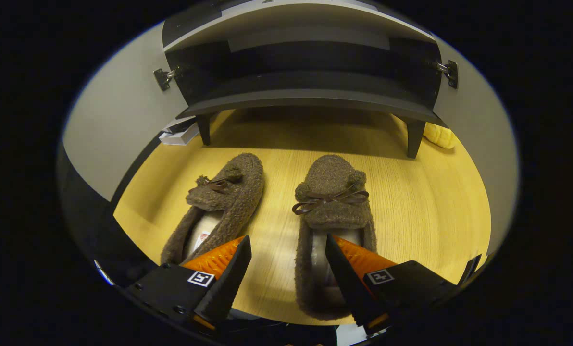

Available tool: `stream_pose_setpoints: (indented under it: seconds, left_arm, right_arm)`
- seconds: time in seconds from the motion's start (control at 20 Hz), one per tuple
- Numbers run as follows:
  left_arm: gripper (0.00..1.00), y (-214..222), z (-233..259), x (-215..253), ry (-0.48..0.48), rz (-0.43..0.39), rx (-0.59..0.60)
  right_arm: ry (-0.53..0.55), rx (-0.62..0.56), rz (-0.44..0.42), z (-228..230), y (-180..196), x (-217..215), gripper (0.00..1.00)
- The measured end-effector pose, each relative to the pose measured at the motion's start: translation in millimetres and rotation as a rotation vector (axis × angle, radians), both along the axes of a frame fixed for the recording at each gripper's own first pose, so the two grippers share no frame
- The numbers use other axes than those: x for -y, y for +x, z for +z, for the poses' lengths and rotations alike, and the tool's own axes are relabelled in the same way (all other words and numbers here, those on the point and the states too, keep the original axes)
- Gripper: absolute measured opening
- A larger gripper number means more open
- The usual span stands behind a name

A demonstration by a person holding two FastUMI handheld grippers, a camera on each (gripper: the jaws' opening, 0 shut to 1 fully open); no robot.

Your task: Grab one shoe with the right hand and put it into the shoe cabinet, grab the other shoe with the left hand and put it into the shoe cabinet; then close the right door with the right hand and the left door with the left hand.

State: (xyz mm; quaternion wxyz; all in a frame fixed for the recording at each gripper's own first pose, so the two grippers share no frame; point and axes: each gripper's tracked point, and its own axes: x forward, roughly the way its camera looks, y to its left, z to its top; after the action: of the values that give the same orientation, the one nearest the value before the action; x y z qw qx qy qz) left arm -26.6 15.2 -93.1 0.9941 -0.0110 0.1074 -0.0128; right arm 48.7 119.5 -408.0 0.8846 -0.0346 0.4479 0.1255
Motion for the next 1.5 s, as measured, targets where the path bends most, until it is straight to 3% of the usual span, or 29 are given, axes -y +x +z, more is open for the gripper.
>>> stream_pose_setpoints:
  seconds: [0.1, 0.35, 0.4, 0.45, 0.5, 0.55, 0.65, 0.7, 0.75, 0.85, 0.95, 1.0, 1.1, 1.25, 1.5]
  left_arm:
    - [0.92, 0, -4, 1, 0.01, -0.002, -0.007]
    - [0.92, 0, -6, -2, 0.027, 0.0, -0.009]
    - [0.96, 0, -6, -3, 0.029, 0.003, -0.008]
    - [0.96, 0, -6, -4, 0.029, 0.005, -0.006]
    - [0.96, 1, -6, -4, 0.029, 0.008, -0.004]
    - [0.96, 1, -7, -5, 0.028, 0.01, -0.002]
    - [0.92, 1, -7, -5, 0.023, 0.009, 0.0]
    - [0.92, 2, -7, -4, 0.022, 0.008, 0.0]
    - [0.92, 1, -8, -4, 0.023, 0.006, 0.002]
    - [0.92, 1, -6, -4, 0.028, 0.003, 0.011]
    - [0.92, 1, -5, -4, 0.034, 0.001, 0.02]
    - [0.92, 1, -4, -4, 0.04, 0.0, 0.025]
    - [0.96, 1, -4, -3, 0.063, -0.007, 0.036]
    - [0.92, 0, -3, -2, 0.069, -0.019, 0.047]
    - [0.92, -2, -9, -1, 0.077, -0.039, 0.036]
  right_arm:
    - [-0.072, 0.033, 0.001, -12, 15, 6, 0.99]
    - [-0.192, 0.067, 0.007, -25, 35, 10, 0.91]
    - [-0.218, 0.068, -0.015, -27, 38, 17, 0.83]
    - [-0.233, 0.067, -0.036, -26, 40, 22, 0.61]
    - [-0.227, 0.056, -0.039, -28, 40, 21, 0.49]
    - [-0.236, 0.046, -0.028, -27, 39, 21, 0.41]
    - [-0.273, 0.044, 0.015, -24, 38, 22, 0.38]
    - [-0.297, 0.035, 0.032, -25, 38, 22, 0.26]
    - [-0.297, 0.051, 0.053, -28, 40, 19, 0.25]
    - [-0.283, 0.046, 0.083, -26, 36, 17, 0.05]
    - [-0.237, 0.013, 0.097, -18, 27, 15, 0.0]
    - [-0.217, 0.018, 0.089, -12, 25, 15, 0.03]
    - [-0.166, 0.01, 0.037, 0, 18, 18, 0.02]
    - [-0.086, -0.001, -0.016, 21, -3, 22, 0.02]
    - [0.014, 0.026, -0.033, 82, -32, 22, 0.02]
